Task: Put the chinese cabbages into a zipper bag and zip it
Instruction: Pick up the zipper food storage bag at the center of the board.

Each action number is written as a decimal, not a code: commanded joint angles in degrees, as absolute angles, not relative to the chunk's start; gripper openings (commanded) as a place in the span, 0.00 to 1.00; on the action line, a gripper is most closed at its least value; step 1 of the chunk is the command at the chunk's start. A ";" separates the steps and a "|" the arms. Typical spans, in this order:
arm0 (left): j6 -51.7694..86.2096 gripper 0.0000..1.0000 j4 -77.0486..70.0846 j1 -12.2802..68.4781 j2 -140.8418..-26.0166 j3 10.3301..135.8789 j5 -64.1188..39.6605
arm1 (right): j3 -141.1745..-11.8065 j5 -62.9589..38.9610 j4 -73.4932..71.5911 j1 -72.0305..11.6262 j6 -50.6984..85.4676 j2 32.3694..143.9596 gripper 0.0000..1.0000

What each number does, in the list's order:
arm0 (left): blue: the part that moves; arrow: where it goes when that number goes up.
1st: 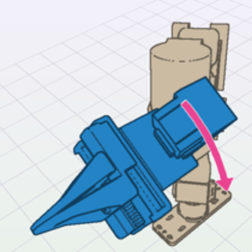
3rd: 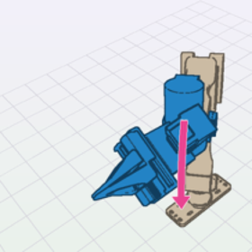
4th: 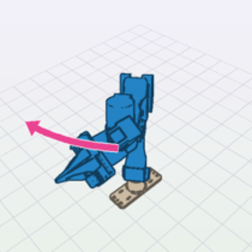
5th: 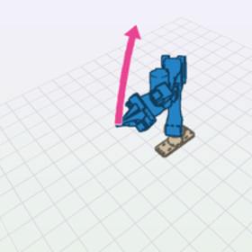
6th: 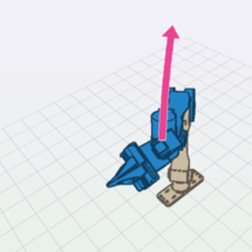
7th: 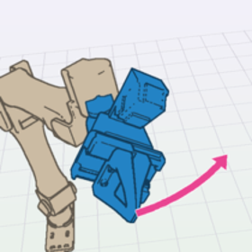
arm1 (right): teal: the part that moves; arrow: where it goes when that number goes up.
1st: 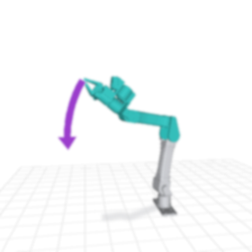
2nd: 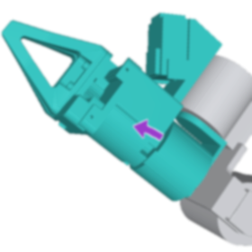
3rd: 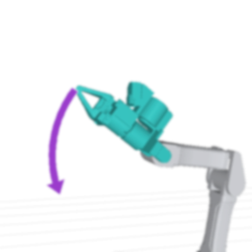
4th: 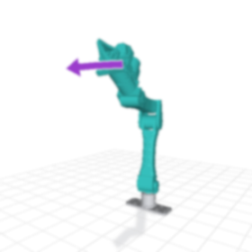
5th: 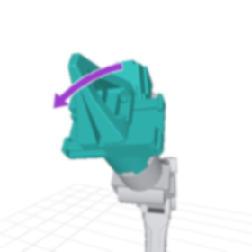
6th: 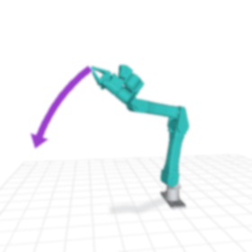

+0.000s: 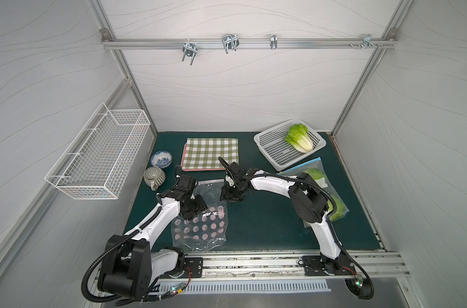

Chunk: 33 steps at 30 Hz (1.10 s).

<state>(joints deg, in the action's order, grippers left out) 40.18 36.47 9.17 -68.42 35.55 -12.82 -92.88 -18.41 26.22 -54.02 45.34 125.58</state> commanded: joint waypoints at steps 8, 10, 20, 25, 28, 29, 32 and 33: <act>45.57 0.55 26.90 8.90 -71.18 31.51 -15.11 | -88.88 -22.76 15.04 -55.52 49.85 127.31 0.53; 45.50 0.55 26.12 8.90 -71.77 31.21 -15.04 | -87.50 -23.15 12.21 -55.55 51.03 126.64 0.51; 46.34 0.54 22.02 8.95 -74.56 29.43 -16.66 | -85.50 -24.97 6.24 -55.98 52.54 126.74 0.33; 45.75 0.54 22.64 8.88 -74.19 29.83 -16.24 | -86.36 -24.92 7.50 -56.07 51.24 128.15 0.16; 45.79 0.54 22.32 8.90 -74.12 29.47 -16.50 | -85.98 -24.19 7.47 -56.06 50.92 127.80 0.08; 45.86 0.53 22.71 8.91 -73.93 29.73 -16.60 | -85.88 -23.82 7.57 -56.00 50.60 127.38 0.05; 43.34 0.53 27.89 8.91 -71.00 33.19 -14.94 | -84.79 -22.39 7.20 -55.39 49.29 124.58 0.00; 42.45 0.53 30.18 8.88 -69.24 35.13 -13.48 | -84.45 -22.09 6.93 -55.06 48.86 123.57 0.00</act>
